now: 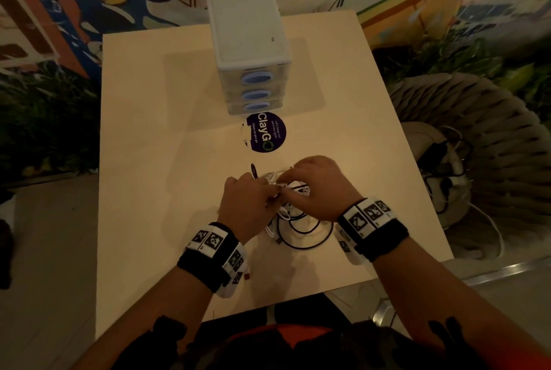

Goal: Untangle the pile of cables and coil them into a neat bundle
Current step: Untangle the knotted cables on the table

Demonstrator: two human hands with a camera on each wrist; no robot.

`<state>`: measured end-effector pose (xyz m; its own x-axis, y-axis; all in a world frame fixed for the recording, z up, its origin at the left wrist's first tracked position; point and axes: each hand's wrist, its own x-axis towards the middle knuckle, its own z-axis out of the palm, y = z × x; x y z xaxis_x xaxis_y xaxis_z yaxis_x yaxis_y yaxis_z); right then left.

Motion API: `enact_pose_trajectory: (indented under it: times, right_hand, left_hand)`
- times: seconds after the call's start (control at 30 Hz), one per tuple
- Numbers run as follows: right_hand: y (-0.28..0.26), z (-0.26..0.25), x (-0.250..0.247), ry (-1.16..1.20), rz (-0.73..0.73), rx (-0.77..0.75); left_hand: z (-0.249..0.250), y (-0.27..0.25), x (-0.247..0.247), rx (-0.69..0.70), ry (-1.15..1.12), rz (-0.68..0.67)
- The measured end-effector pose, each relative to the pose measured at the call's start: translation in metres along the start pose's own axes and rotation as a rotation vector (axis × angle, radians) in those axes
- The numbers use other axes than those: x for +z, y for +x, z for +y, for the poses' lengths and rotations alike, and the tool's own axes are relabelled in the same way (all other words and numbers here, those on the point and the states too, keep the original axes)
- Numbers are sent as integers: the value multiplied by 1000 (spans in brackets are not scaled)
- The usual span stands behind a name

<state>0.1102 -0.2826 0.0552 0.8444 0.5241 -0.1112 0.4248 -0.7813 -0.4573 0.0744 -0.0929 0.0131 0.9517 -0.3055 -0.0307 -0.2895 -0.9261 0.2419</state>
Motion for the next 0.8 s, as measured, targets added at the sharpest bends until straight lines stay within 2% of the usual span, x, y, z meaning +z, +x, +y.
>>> enact_pose_trajectory:
  times: [0.1, 0.2, 0.37, 0.47, 0.67, 0.73, 0.8]
  right_hand:
    - [7, -2, 4, -39, -156, 60]
    - [6, 5, 2, -55, -148, 111]
    - [3, 9, 6, 116, 63, 122]
    - [5, 11, 4, 181, 209, 215]
    - [3, 19, 2, 224, 352, 339]
    - [1, 23, 3, 257, 420, 406]
    - [-1, 25, 4, 252, 397, 464]
  left_hand:
    - [1, 0, 1, -43, 7, -51]
    - [-2, -5, 5, -48, 37, -61]
    - [-10, -8, 2, -98, 21, -64]
    - [-14, -14, 3, -71, 3, -84]
    - [-15, -18, 7, -122, 31, -37]
    - [-17, -19, 8, -90, 16, -10]
    - [-20, -20, 10, -21, -18, 5]
